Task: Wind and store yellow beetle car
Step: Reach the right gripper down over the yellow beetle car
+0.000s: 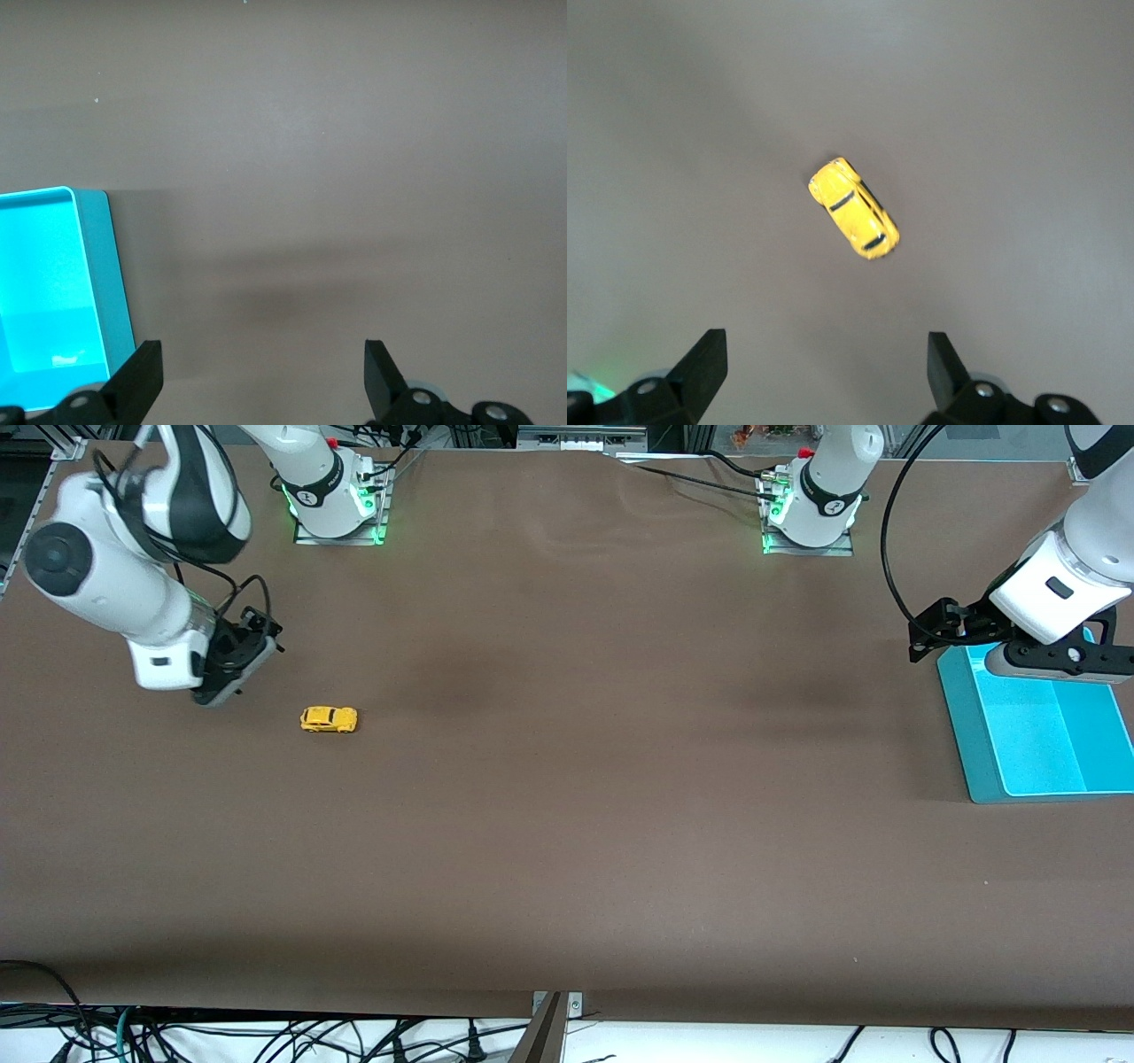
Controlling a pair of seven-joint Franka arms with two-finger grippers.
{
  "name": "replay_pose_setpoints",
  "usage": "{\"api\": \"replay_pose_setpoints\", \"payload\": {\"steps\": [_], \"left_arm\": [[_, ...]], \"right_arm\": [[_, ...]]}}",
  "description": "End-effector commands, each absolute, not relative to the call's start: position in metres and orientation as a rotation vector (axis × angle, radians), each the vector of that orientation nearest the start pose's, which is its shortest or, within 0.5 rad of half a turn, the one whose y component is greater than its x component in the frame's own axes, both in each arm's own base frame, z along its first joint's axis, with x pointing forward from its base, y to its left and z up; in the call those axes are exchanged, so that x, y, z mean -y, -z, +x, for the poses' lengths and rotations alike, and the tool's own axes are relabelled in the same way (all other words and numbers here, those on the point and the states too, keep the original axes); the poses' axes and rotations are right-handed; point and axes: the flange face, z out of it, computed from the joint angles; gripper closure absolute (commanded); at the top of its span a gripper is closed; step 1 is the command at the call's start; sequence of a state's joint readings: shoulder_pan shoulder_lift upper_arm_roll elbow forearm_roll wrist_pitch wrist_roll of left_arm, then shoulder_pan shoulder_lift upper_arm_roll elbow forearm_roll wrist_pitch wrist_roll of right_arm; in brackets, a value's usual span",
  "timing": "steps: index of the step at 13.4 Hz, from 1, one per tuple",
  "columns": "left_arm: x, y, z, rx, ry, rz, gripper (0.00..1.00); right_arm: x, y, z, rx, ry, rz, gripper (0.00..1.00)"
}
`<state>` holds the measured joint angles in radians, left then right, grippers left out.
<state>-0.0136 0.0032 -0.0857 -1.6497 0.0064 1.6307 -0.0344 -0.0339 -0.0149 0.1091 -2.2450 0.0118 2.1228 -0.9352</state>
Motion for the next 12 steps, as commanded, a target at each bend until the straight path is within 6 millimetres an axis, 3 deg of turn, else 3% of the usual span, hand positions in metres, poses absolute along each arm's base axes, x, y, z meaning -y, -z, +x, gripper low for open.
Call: {"api": "replay_pose_setpoints", "payload": {"steps": [1, 6, 8, 12], "left_arm": [[0.056, -0.598, 0.553, -0.089, -0.037, -3.147, 0.0], [0.056, -0.598, 0.553, -0.089, -0.037, -3.147, 0.0], [0.056, -0.598, 0.553, -0.089, -0.037, -3.147, 0.0], [0.056, -0.598, 0.553, -0.089, -0.037, -3.147, 0.0]], "right_arm": [[-0.048, -0.318, 0.501, 1.816, -0.084, -2.491, 0.0], [-0.059, -0.243, 0.492, 2.072, -0.022, -2.284, 0.0], [-0.058, -0.228, 0.481, 2.116, 0.015, -2.266, 0.0], [-0.056, -0.206, 0.483, 2.164, 0.05, -2.232, 0.01]]}}
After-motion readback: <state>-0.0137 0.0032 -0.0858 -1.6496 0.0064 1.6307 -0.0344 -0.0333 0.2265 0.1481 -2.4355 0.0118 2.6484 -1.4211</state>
